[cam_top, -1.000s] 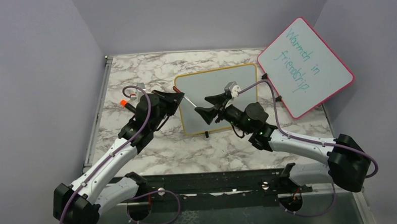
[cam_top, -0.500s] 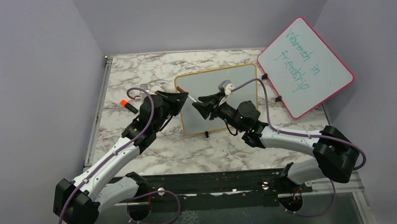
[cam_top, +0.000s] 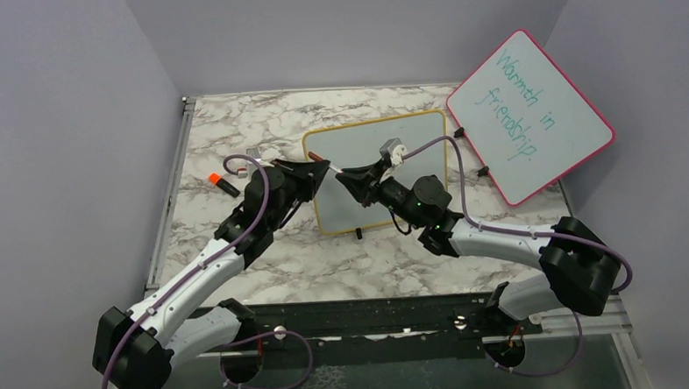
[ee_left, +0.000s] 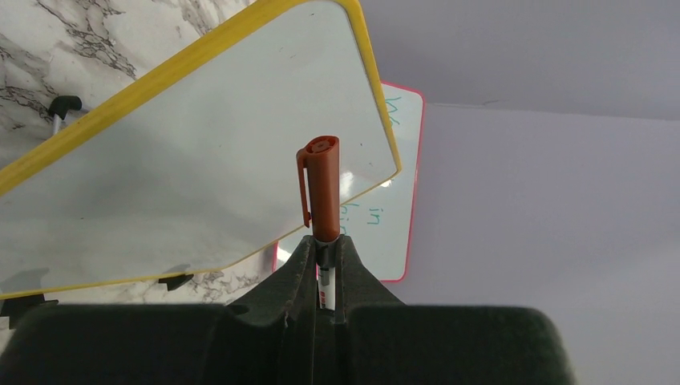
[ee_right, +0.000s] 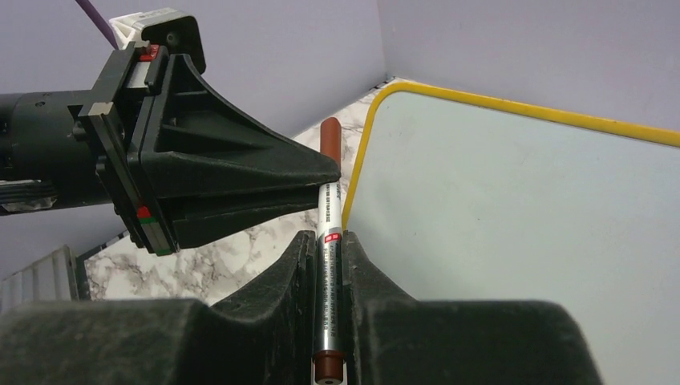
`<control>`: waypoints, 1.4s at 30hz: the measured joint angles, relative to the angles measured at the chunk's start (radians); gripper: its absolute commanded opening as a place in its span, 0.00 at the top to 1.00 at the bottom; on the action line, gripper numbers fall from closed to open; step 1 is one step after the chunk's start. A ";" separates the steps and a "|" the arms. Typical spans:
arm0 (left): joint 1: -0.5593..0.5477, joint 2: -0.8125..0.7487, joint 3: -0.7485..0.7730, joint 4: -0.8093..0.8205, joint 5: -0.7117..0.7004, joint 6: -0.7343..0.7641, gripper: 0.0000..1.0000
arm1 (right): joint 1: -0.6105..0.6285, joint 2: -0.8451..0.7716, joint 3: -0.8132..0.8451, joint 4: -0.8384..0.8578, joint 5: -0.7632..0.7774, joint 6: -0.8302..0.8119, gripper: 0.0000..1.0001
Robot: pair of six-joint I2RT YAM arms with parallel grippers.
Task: Write a sentence on the whiteboard
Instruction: Open the whiteboard marker at the center of the board.
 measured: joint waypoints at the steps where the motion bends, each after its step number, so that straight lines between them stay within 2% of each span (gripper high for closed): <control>1: 0.000 0.000 -0.004 0.004 0.000 -0.002 1.00 | 0.000 0.000 0.000 -0.001 0.000 -0.002 0.99; 5: 0.000 -0.005 -0.026 0.025 0.000 -0.002 0.86 | 0.000 -0.001 -0.002 -0.011 0.000 -0.001 0.99; 11: -0.006 -0.050 -0.056 0.006 -0.006 0.075 0.47 | 0.004 -0.048 -0.012 -0.072 -0.006 0.002 1.00; 17: -0.008 -0.125 -0.058 -0.050 -0.045 0.285 0.30 | 0.003 -0.145 -0.009 -0.186 -0.041 -0.002 1.00; 19: -0.008 -0.148 -0.058 -0.060 -0.055 0.397 0.25 | 0.003 -0.179 -0.008 -0.242 -0.050 -0.004 0.99; 24: -0.008 -0.188 -0.041 -0.066 -0.045 0.707 0.19 | 0.001 -0.260 0.003 -0.388 -0.077 -0.028 1.00; 29: -0.008 -0.221 0.021 -0.105 0.005 1.038 0.18 | -0.014 -0.351 0.014 -0.521 -0.135 -0.085 1.00; 35: -0.008 -0.217 0.134 -0.217 0.162 1.411 0.18 | -0.058 -0.408 0.046 -0.666 -0.241 -0.170 1.00; 42: -0.008 -0.193 0.150 -0.346 0.394 1.693 0.19 | -0.076 -0.430 0.088 -0.779 -0.336 -0.237 1.00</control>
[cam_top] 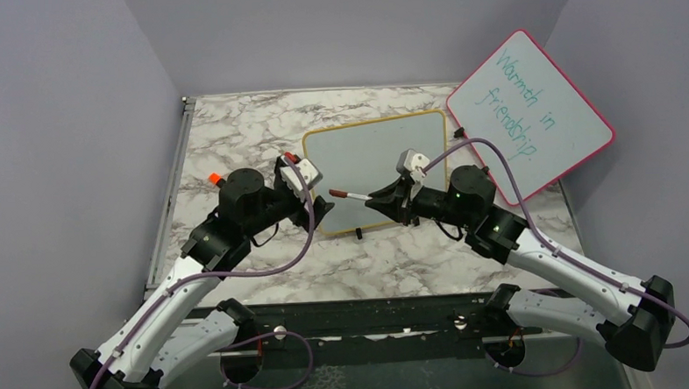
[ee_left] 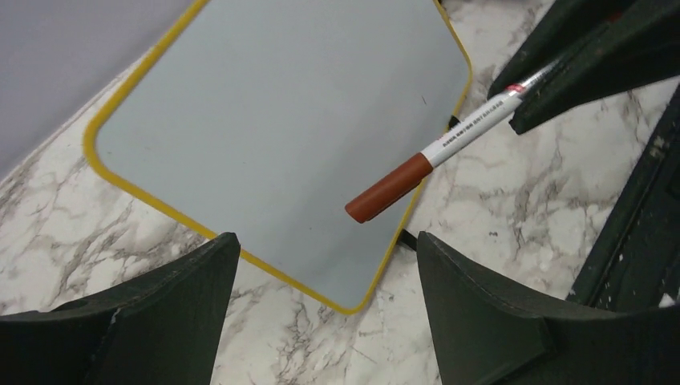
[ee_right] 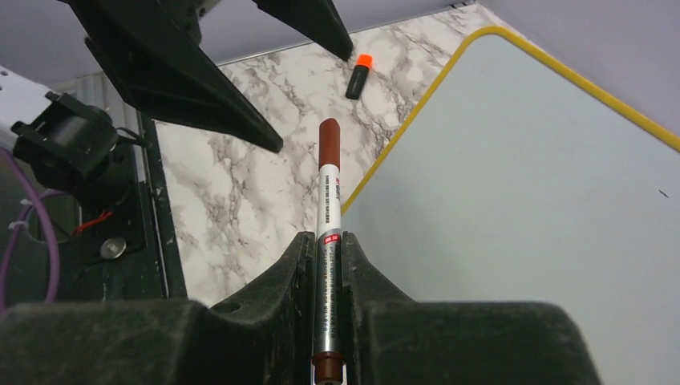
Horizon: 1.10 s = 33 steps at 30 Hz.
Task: Write a sentence on the whiteboard
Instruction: Open the whiteboard marker at the center of the board.
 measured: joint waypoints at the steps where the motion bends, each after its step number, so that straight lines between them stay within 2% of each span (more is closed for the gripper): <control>1: 0.000 0.010 0.002 -0.014 0.029 0.030 0.19 | 0.000 -0.001 0.002 -0.006 -0.014 -0.004 1.00; 7: 0.000 0.062 0.017 -0.087 0.195 0.155 0.25 | 0.000 0.004 0.004 -0.027 -0.109 -0.017 1.00; 14: 0.000 0.112 0.054 -0.131 0.314 0.214 0.53 | 0.000 0.008 0.004 -0.033 -0.164 -0.029 1.00; 23: 0.000 0.135 0.055 -0.175 0.406 0.244 0.75 | 0.000 0.024 0.004 -0.029 -0.224 -0.034 1.00; 26: 0.000 0.135 0.055 -0.192 0.427 0.251 0.87 | -0.002 0.028 0.004 -0.029 -0.242 -0.034 0.99; 29: 0.000 0.135 0.056 -0.224 0.461 0.269 0.99 | -0.007 0.031 0.004 -0.030 -0.266 -0.027 0.93; 33: 0.002 0.135 0.058 -0.248 0.488 0.288 1.00 | -0.010 0.036 0.004 -0.033 -0.293 -0.016 0.86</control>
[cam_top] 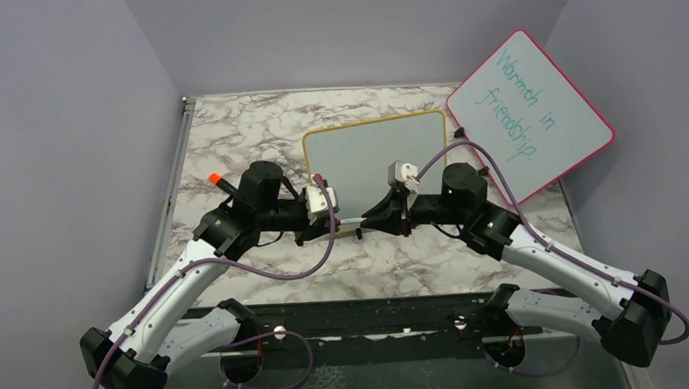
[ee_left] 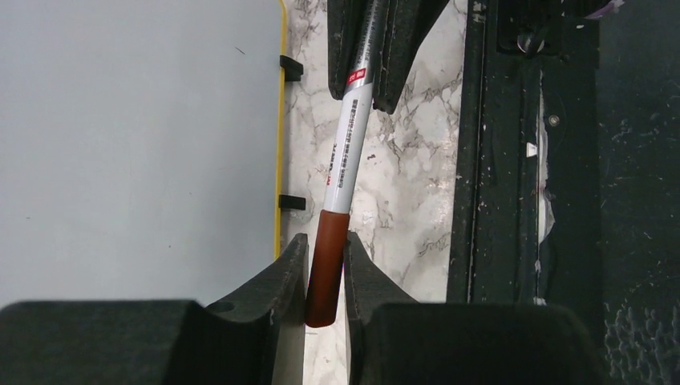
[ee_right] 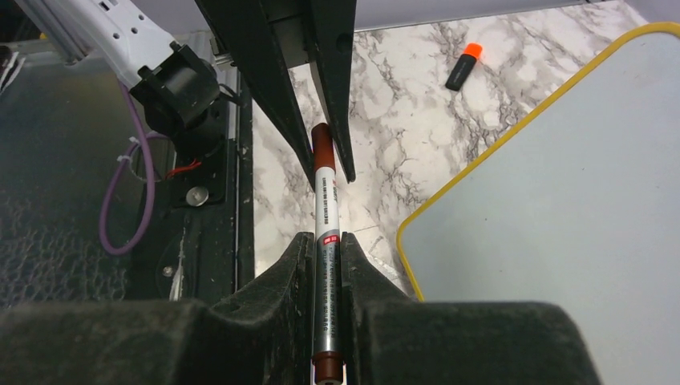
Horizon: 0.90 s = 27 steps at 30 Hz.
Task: Write a sentence on the whiteboard
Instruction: Open the whiteboard marker at the center of the board.
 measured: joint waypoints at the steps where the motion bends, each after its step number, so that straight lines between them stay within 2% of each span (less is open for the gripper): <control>1: 0.000 0.001 0.000 -0.007 0.001 0.002 1.00 | -0.001 0.005 0.000 0.000 -0.007 0.002 0.84; 7: 0.002 0.011 0.000 -0.050 0.006 0.009 1.00 | -0.005 0.053 0.035 -0.039 -0.047 0.003 0.76; 13: -0.003 0.029 0.015 -0.044 0.052 0.008 1.00 | -0.004 0.075 0.053 -0.042 -0.077 0.007 0.74; 22: -0.003 0.033 0.020 -0.045 0.076 0.009 1.00 | -0.003 0.086 0.056 -0.045 -0.108 0.007 0.87; 25: -0.003 0.033 0.021 -0.045 0.078 0.009 1.00 | -0.003 0.086 0.062 -0.053 -0.109 0.007 0.96; 27: -0.003 0.033 0.021 -0.045 0.079 0.011 1.00 | -0.003 0.086 0.066 -0.058 -0.109 0.006 0.99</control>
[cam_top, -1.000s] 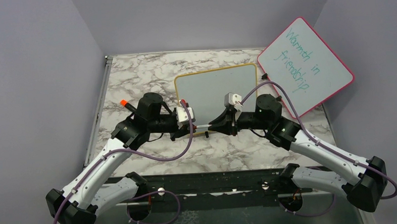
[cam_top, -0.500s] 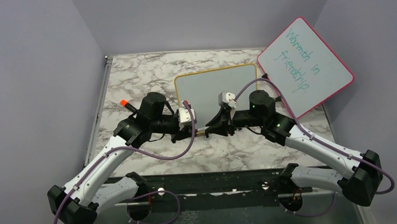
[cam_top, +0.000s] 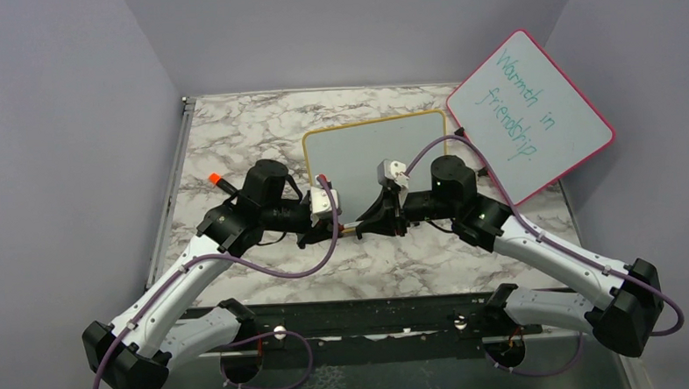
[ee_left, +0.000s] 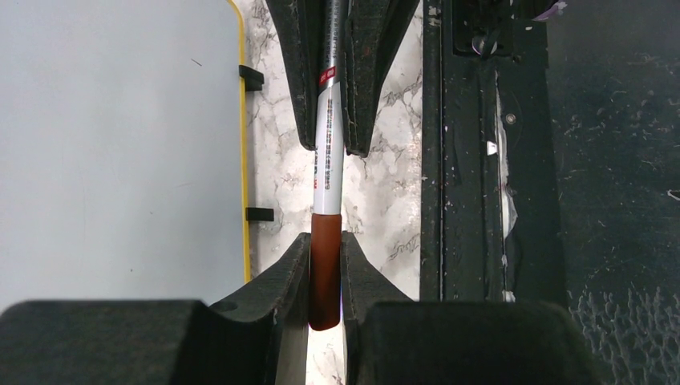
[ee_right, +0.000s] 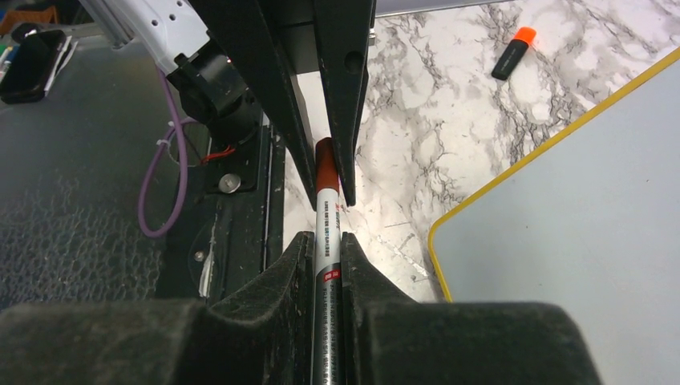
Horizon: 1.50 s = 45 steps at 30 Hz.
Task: Write a sentence on the whiteboard
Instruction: Open the whiteboard marker at the center of the board, then place the pen cap at the center of the board.
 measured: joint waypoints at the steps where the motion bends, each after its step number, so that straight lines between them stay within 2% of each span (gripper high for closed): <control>1: 0.000 0.000 0.000 0.000 0.000 0.000 1.00 | 0.000 0.000 0.000 -0.002 0.000 0.000 1.00; 14: -0.018 -0.029 -0.010 0.066 0.000 0.004 1.00 | -0.013 -0.072 0.000 -0.044 0.006 -0.019 0.99; 22: 0.007 -0.037 -0.058 0.075 -0.063 0.004 1.00 | -0.046 -0.235 0.000 -0.190 0.039 -0.064 1.00; 28: 0.026 -0.039 -0.071 0.101 -0.142 -0.009 1.00 | -0.045 -0.333 -0.009 -0.201 0.133 -0.079 1.00; 34: 0.032 -0.052 -0.073 0.174 -0.350 -0.094 1.00 | -0.045 -0.344 -0.039 -0.195 0.325 -0.077 1.00; 41: 0.047 -0.051 -0.073 0.240 -0.734 -0.295 1.00 | -0.045 -0.365 -0.081 -0.189 0.500 -0.075 1.00; 45: 0.109 -0.024 -0.072 0.239 -0.864 -0.431 1.00 | -0.045 -0.393 -0.085 -0.178 0.570 -0.069 1.00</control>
